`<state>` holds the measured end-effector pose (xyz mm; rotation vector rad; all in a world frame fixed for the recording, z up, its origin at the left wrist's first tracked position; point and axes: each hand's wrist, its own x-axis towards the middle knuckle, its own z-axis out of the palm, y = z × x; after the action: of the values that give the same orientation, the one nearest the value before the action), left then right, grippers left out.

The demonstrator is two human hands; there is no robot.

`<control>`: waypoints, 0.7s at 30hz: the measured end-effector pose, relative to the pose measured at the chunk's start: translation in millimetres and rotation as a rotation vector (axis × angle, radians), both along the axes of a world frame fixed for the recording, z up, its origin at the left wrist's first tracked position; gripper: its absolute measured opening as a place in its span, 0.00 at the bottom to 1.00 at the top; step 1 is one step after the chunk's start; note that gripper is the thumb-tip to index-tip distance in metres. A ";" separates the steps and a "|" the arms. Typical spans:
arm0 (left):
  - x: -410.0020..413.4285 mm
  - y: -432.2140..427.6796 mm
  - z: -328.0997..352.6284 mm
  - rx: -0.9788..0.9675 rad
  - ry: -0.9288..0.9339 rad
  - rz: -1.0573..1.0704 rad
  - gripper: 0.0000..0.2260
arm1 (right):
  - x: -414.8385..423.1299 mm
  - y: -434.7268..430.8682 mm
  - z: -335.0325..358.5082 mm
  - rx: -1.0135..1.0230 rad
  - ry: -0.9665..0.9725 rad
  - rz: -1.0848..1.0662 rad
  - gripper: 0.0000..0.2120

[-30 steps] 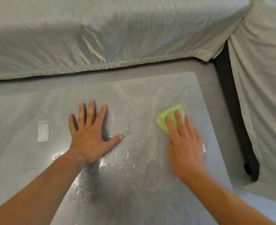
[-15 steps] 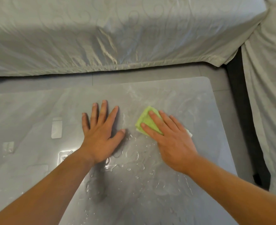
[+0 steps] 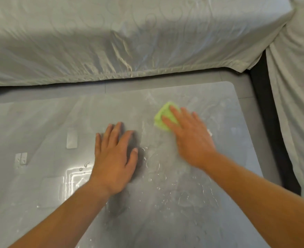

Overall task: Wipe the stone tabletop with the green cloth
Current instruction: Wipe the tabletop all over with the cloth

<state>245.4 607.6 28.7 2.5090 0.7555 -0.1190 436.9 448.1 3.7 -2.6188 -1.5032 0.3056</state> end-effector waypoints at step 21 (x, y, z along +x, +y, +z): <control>-19.4 -35.6 -2.5 0.132 0.325 -0.192 0.51 | -75.5 -107.6 9.3 -0.006 0.080 -0.180 0.34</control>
<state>226.1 571.9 26.2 2.7199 0.6617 -0.5733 361.3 340.5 13.0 -2.6873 -1.2345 0.3931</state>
